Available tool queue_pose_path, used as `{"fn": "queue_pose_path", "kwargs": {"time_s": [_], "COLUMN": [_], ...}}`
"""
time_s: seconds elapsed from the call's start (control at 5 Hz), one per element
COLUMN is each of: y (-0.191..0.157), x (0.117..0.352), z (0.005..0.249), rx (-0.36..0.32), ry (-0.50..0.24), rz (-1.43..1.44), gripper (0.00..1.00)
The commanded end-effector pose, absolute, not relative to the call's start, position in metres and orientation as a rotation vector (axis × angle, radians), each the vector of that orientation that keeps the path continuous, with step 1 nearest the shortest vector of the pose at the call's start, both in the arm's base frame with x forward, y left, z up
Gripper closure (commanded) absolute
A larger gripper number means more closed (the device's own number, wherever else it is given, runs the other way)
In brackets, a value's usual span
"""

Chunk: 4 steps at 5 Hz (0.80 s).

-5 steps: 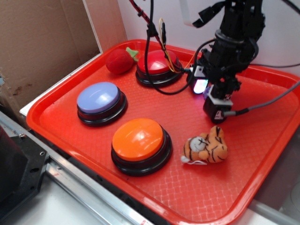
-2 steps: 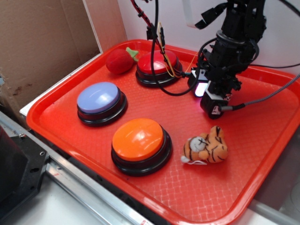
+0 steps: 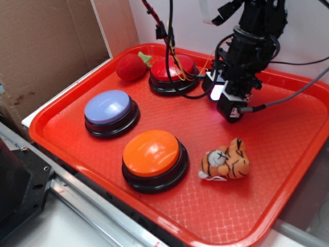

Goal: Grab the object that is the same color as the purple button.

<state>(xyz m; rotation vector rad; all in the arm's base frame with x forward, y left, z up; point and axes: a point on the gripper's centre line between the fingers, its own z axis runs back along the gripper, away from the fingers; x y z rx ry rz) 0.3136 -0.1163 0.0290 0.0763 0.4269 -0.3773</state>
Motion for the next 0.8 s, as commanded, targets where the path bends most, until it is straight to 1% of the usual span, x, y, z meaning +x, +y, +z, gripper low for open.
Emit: {"fn": "queue_pose_path", "kwargs": {"time_s": [0.0, 0.2, 0.4, 0.6], "y": [-0.093, -0.079, -0.071, -0.067], "x": [0.288, 0.275, 0.269, 0.264], "z": [0.167, 0.218, 0.269, 0.285], "rx": [0.041, 0.039, 0.063, 0.050], "ry": [0.322, 0.391, 0.408, 0.327], "rz": [-0.107, -0.106, -0.094, -0.121], "gripper": [1.00, 1.00, 1.00, 1.00]}}
